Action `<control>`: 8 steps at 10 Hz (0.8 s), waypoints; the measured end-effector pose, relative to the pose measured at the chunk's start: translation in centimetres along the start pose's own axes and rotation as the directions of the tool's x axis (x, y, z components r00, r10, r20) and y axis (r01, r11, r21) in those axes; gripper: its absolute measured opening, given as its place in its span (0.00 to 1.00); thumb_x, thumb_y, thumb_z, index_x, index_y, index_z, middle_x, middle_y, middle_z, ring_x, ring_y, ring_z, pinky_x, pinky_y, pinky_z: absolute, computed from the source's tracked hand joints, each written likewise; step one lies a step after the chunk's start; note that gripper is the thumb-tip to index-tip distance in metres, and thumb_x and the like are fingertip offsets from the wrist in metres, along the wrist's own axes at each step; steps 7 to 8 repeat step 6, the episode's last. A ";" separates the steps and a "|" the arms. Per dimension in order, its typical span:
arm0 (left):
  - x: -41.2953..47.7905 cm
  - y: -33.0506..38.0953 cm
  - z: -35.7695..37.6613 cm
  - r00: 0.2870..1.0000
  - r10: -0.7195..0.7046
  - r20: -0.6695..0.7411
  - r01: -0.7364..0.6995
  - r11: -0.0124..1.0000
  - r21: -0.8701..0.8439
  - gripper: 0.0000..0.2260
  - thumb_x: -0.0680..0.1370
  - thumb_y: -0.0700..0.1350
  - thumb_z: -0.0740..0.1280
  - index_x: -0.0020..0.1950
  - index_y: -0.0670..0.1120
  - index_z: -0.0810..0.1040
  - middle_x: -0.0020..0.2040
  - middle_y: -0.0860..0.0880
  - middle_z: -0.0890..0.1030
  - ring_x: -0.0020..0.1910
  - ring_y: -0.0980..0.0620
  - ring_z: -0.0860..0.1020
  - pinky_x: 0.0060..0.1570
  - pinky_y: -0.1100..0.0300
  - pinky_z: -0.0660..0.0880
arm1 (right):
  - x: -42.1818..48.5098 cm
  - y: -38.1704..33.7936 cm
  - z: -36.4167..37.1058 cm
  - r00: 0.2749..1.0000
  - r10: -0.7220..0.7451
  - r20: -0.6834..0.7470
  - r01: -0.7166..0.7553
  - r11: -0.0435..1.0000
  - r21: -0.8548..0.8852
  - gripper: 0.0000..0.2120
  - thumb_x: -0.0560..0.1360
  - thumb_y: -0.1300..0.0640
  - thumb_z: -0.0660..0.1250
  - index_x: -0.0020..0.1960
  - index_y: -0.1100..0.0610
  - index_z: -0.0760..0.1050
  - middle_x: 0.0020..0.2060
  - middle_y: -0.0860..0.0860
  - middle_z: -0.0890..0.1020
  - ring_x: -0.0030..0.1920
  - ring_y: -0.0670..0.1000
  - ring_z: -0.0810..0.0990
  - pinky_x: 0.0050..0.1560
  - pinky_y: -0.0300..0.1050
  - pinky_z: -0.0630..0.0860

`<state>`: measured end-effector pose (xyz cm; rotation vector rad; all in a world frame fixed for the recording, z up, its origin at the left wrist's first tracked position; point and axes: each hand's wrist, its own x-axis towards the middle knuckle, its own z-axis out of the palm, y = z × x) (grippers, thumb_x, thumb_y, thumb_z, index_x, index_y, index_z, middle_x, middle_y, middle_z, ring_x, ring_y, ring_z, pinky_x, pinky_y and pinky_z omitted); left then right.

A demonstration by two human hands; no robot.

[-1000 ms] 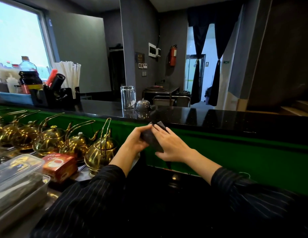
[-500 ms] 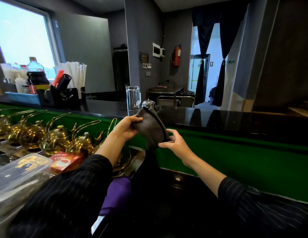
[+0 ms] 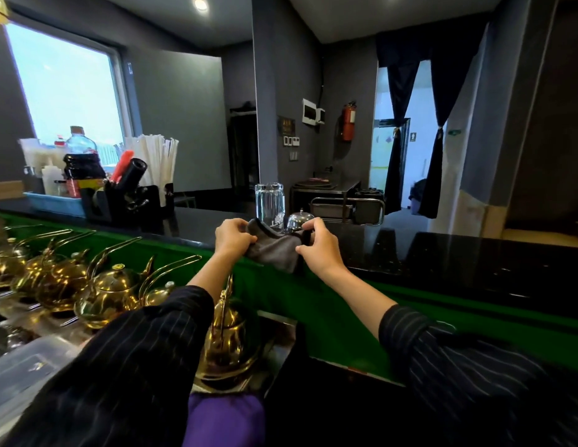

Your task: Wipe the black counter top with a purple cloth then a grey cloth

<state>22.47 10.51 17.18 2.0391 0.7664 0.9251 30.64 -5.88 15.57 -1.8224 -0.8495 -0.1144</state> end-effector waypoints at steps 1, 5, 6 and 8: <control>2.0 -0.5 0.6 0.996 0.088 0.013 -0.089 0.985 0.150 0.19 0.70 0.36 0.72 0.61 0.41 0.78 0.57 0.41 0.81 0.56 0.45 0.79 0.58 0.57 0.73 | 2.7 0.2 1.5 0.998 -0.052 -0.039 0.047 0.993 -0.105 0.12 0.72 0.71 0.66 0.54 0.63 0.73 0.43 0.54 0.73 0.45 0.53 0.72 0.40 0.40 0.69; 3.9 -1.7 1.6 0.977 0.211 -0.035 -0.144 0.769 0.623 0.12 0.78 0.47 0.63 0.60 0.47 0.76 0.60 0.42 0.76 0.64 0.40 0.67 0.60 0.44 0.67 | 3.1 1.2 2.5 0.985 -0.015 0.172 0.128 0.733 -0.668 0.13 0.81 0.57 0.54 0.55 0.57 0.77 0.63 0.54 0.74 0.69 0.57 0.65 0.67 0.59 0.58; 2.6 -0.8 2.3 0.965 0.261 0.020 -0.215 0.747 0.629 0.14 0.78 0.44 0.59 0.62 0.46 0.76 0.61 0.42 0.76 0.64 0.41 0.66 0.61 0.42 0.65 | 2.5 0.8 1.1 0.957 0.109 0.268 0.055 0.841 -0.539 0.19 0.83 0.51 0.50 0.64 0.59 0.73 0.64 0.56 0.74 0.72 0.58 0.63 0.71 0.69 0.51; 2.6 -0.8 2.3 0.965 0.261 0.020 -0.215 0.747 0.629 0.14 0.78 0.44 0.59 0.62 0.46 0.76 0.61 0.42 0.76 0.64 0.41 0.66 0.61 0.42 0.65 | 2.5 0.8 1.1 0.957 0.109 0.268 0.055 0.841 -0.539 0.19 0.83 0.51 0.50 0.64 0.59 0.73 0.64 0.56 0.74 0.72 0.58 0.63 0.71 0.69 0.51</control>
